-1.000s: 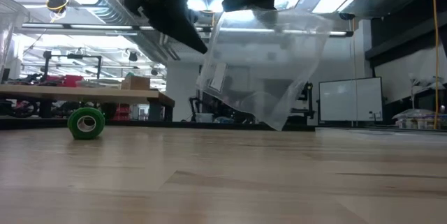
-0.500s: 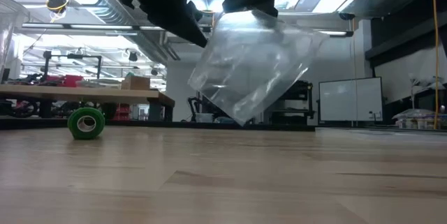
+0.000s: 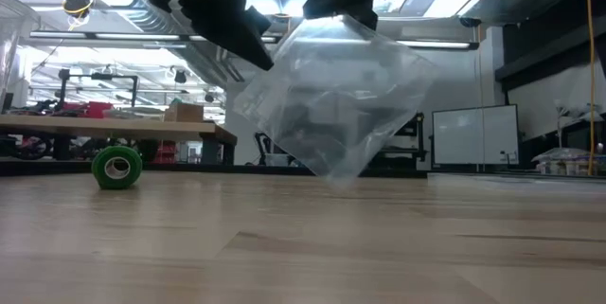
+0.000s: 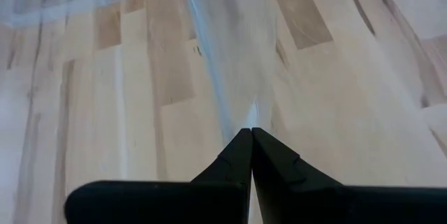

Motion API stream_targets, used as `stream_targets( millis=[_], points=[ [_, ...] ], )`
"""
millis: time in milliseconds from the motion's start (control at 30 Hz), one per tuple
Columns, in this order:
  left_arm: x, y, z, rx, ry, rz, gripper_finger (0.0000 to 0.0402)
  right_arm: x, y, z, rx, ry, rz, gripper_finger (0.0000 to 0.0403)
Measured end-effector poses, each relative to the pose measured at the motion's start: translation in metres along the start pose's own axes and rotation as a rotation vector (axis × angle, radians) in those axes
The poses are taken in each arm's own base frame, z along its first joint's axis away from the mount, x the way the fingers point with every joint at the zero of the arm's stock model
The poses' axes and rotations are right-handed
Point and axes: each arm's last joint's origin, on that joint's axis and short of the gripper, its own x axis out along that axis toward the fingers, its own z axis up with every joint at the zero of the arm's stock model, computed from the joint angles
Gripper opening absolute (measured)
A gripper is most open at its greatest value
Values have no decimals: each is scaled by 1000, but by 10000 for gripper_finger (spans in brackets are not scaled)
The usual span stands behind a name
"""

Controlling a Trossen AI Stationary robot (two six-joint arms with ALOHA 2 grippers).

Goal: Roll bandage
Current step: Open the zip bag

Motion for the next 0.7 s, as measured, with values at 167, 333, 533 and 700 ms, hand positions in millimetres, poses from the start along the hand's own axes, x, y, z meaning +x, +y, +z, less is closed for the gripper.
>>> stream_targets(
  millis=[167,333,533,700],
  points=[
    [0,1,0,-4,-1,4,4,0,-1,-3,2,35,-11,1],
    [0,7,5,-29,-64,29,4,0,-2,-7,5,73,-23,1],
    [0,14,3,-15,-50,46,5,-3,-3,-10,-11,107,-24,1],
    [0,18,2,-79,-54,55,46,-12,-1,-7,-54,99,-19,1]
  ],
)
